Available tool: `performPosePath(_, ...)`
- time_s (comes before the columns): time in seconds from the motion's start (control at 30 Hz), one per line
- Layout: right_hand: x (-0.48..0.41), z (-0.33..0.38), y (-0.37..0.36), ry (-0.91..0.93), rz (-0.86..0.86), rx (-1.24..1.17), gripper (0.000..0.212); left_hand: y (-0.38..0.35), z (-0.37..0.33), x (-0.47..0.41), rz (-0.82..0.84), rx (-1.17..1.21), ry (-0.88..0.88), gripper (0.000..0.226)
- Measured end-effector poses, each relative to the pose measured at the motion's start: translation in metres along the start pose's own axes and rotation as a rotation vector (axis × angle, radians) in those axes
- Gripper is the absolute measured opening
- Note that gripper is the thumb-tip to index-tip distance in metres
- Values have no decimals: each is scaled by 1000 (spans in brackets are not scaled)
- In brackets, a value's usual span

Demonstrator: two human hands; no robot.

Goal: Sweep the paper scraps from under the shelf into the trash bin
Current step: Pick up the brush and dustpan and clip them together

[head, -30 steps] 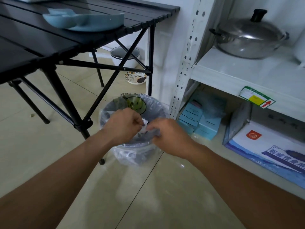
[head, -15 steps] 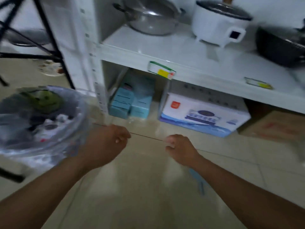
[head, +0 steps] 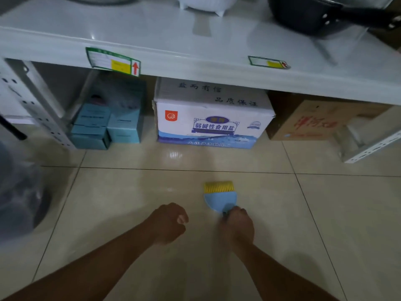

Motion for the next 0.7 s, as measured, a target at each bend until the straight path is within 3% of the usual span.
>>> performPosePath(0.2,-9,0,2,-2,42,-25,21,-17,5,-13,19,280,158,17)
performPosePath(0.4,5,42,18,75,74,-207,40,-26,-7,-17,41,895,320,42)
performPosePath(0.5,27,81,34,198,106,-253,32,-9,-15,-19,-86,1160,270,38)
performPosePath(0.6,49,117,55,351,104,-321,23,23,-15,-11,-255,1257,236,26)
performPosePath(0.7,73,155,85,651,-9,-388,22,62,-11,5,-339,1350,211,25)
Point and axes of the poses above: each hand's wrist, its own x-axis away from the middle knuckle, its own y-axis out of the back of the hand, z = x × y, the point moved 9 cm from there along -x, towards the middle knuckle, and after that the axes turned 9 degrees about -x, right-handed, at the moved point
